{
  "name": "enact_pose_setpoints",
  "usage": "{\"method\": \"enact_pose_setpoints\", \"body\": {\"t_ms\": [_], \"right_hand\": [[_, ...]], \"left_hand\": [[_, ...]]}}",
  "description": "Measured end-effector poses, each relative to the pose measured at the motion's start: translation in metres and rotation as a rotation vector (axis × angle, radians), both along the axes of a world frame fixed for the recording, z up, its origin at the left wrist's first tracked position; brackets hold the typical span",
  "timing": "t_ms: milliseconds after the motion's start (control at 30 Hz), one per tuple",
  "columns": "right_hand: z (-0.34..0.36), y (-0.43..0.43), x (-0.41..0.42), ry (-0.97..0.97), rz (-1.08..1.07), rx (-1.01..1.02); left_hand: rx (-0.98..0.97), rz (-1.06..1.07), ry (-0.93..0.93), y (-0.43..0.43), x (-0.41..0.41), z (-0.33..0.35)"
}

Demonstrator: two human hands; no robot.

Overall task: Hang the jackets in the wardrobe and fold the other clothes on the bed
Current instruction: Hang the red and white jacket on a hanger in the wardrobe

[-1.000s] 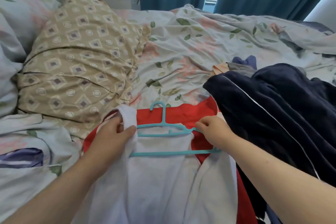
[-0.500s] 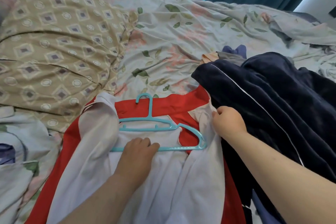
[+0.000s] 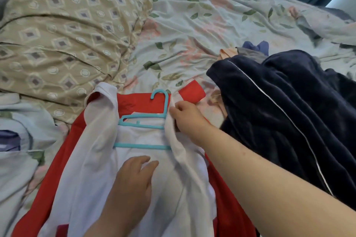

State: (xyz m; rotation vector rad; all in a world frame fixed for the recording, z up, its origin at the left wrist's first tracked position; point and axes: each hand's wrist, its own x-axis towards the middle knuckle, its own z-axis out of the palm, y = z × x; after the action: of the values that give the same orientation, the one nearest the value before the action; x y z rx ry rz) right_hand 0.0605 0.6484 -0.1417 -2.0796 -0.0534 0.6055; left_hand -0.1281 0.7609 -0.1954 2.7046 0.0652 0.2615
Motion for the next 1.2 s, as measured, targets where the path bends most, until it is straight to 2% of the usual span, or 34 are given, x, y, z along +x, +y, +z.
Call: {"method": "enact_pose_setpoints", "body": {"t_ms": [67, 133, 233, 300, 333, 400, 433, 500, 633, 700, 767, 833, 900, 933, 1033, 1133, 1200], "right_hand": [[-0.010, 0.005, -0.013, 0.035, 0.032, -0.021], [-0.015, 0.001, -0.032, -0.024, 0.069, -0.082], [-0.011, -0.015, -0.080, -0.331, 0.097, -0.215], [-0.009, -0.025, -0.131, -0.520, 0.273, -0.219], [-0.008, -0.029, -0.160, -0.485, 0.422, -0.210], [-0.010, -0.040, -0.211, -0.254, 0.694, -0.214], [-0.014, -0.045, -0.230, -0.197, 0.797, -0.260], [-0.023, -0.056, -0.259, -0.165, 0.889, -0.348], [-0.037, -0.072, -0.296, -0.133, 0.776, -0.393], [-0.040, -0.071, -0.304, -0.119, 0.720, -0.378], [-0.039, -0.066, -0.304, -0.024, 0.640, -0.356], [-0.036, -0.062, -0.300, 0.118, 0.562, -0.311], [-0.032, -0.062, -0.298, 0.198, 0.525, -0.269], [-0.030, -0.063, -0.298, 0.196, 0.544, -0.258], [-0.025, -0.065, -0.301, 0.129, 0.669, -0.263], [-0.025, -0.067, -0.301, 0.152, 0.704, -0.242], [-0.026, -0.068, -0.299, 0.122, 0.729, -0.269]], "left_hand": [[-0.063, 0.029, -0.078, 0.006, -0.033, -0.001], [-0.056, 0.031, -0.127, 0.012, -0.062, -0.004], [-0.005, 0.020, -0.108, 0.018, -0.100, -0.007], [0.001, 0.068, -0.071, 0.016, -0.127, -0.007], [-0.008, 0.080, -0.027, 0.014, -0.140, -0.006], [-0.025, 0.101, 0.065, 0.005, -0.167, 0.000], [-0.042, 0.115, 0.119, 0.000, -0.178, 0.004], [-0.097, 0.112, 0.242, -0.008, -0.200, 0.009], [-0.335, 0.127, 0.379, -0.025, -0.233, 0.021], [-0.413, 0.187, 0.519, -0.036, -0.246, 0.025], [-0.507, 0.329, 0.701, -0.045, -0.250, 0.028], [-0.762, 0.550, 0.817, -0.052, -0.248, 0.026], [-1.059, 0.751, 0.794, -0.057, -0.245, 0.027], [-1.120, 0.801, 0.764, -0.060, -0.243, 0.027], [-1.086, 0.849, 0.691, -0.068, -0.239, 0.027], [-1.201, 0.901, 0.668, -0.069, -0.234, 0.027], [-1.124, 0.854, 0.678, -0.062, -0.234, 0.024]]}}
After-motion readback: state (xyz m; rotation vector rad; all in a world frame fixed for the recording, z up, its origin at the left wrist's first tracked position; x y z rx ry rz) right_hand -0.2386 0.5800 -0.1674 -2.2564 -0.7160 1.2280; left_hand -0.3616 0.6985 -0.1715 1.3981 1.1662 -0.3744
